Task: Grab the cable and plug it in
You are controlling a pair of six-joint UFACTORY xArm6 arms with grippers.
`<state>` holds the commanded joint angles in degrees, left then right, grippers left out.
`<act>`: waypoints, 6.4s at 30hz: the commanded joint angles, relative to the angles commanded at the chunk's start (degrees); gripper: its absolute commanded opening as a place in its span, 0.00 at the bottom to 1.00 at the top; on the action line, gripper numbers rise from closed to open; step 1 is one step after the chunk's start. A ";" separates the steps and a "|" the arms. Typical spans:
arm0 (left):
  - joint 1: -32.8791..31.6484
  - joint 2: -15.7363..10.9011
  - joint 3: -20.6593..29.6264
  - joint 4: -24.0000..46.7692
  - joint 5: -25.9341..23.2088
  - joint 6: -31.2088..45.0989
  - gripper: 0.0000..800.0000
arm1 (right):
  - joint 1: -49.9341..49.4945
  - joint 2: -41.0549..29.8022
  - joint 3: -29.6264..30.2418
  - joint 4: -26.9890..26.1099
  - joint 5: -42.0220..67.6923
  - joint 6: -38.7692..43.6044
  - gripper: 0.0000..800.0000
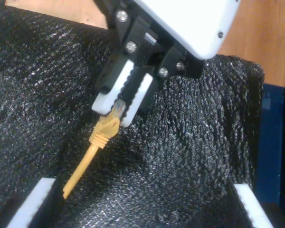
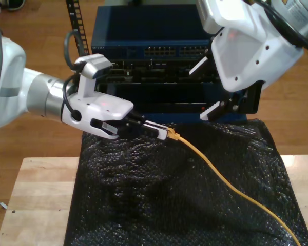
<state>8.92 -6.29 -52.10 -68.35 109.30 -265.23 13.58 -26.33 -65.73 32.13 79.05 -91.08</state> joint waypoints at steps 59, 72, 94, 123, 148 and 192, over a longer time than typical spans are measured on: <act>8.53 10.99 -2.64 -11.96 16.00 -3.69 0.00 | 16.88 -13.71 21.45 11.87 -38.51 -18.11 1.00; 8.53 12.04 -2.90 -13.89 19.87 -4.84 0.00 | 21.27 -13.80 24.26 11.69 -45.19 -19.96 0.99; 8.79 13.98 -2.99 -14.95 24.18 -8.18 0.00 | 22.86 -15.91 26.02 11.96 -48.09 -19.87 0.78; 8.26 14.07 -2.99 -14.77 25.49 -8.09 0.01 | 23.21 -15.47 26.29 14.51 -48.44 -19.69 0.38; 7.65 14.07 -2.90 -14.68 27.16 -8.18 0.02 | 23.21 -15.47 26.37 14.95 -48.44 -19.60 0.35; 7.21 14.07 -2.64 -14.86 26.73 -9.49 0.77 | 23.82 -15.74 27.78 17.76 -50.99 -19.52 0.00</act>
<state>16.13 7.78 -54.74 -83.21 136.02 -274.73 37.41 -42.07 -37.95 49.89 28.07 -110.59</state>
